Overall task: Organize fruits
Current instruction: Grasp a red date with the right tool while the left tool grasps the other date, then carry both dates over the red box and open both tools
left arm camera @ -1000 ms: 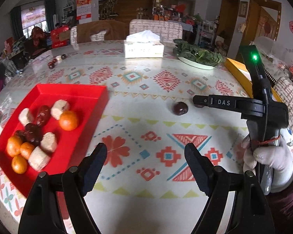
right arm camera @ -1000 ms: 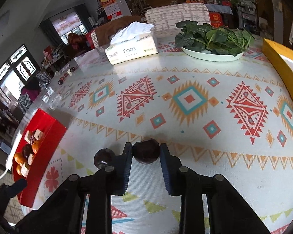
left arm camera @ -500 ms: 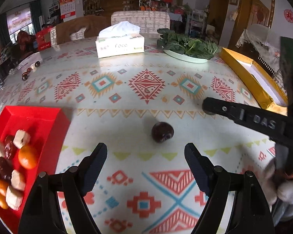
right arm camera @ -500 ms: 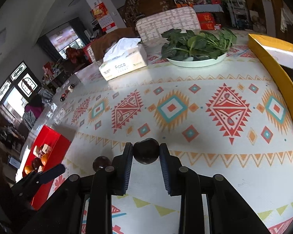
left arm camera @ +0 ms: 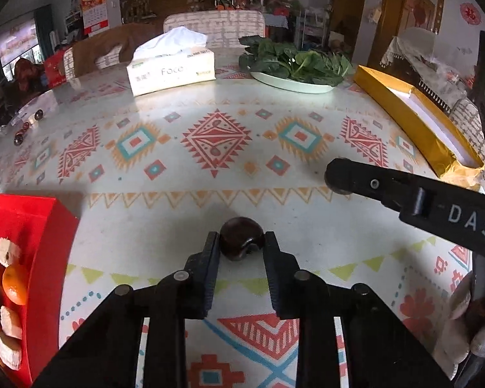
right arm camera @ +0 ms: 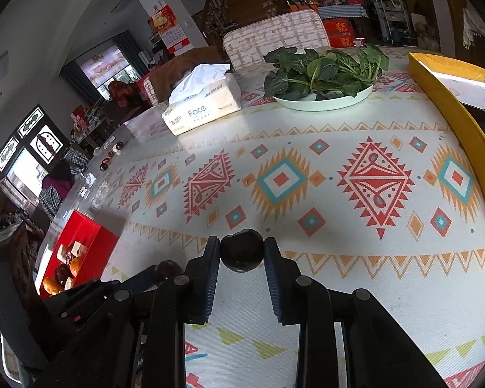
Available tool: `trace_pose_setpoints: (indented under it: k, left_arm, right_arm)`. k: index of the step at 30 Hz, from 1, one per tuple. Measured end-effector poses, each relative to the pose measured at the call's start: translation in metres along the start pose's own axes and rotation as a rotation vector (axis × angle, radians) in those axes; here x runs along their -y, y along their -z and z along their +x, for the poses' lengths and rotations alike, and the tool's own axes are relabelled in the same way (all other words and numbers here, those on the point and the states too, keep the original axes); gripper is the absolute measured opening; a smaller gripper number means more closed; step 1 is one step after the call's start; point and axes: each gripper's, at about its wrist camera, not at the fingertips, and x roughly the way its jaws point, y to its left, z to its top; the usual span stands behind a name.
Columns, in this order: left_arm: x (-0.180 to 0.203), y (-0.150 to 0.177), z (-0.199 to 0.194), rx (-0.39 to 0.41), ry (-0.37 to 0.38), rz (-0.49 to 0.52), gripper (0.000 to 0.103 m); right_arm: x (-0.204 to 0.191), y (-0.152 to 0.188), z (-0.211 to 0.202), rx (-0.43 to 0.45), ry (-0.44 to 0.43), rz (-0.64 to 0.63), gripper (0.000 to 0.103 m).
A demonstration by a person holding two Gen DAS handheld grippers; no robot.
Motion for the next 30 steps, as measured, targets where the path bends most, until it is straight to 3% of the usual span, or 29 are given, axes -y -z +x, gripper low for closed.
trace_pose_setpoints:
  k: [13,22,30]
  left_arm:
    - [-0.017,0.012,-0.049,0.105,-0.032,-0.062,0.026]
    - [-0.058,0.032,-0.077,0.126,-0.044,-0.199,0.026]
    - [-0.105,0.051,-0.124,0.207,-0.062,-0.291,0.026]
  right_arm:
    - [-0.003,0.003,0.005,-0.007,0.013,-0.021,0.031]
    - [-0.01,0.011,0.01,-0.008,0.043,-0.055,0.03]
    - [-0.018,0.014,0.005,0.029,0.086,-0.091,0.031]
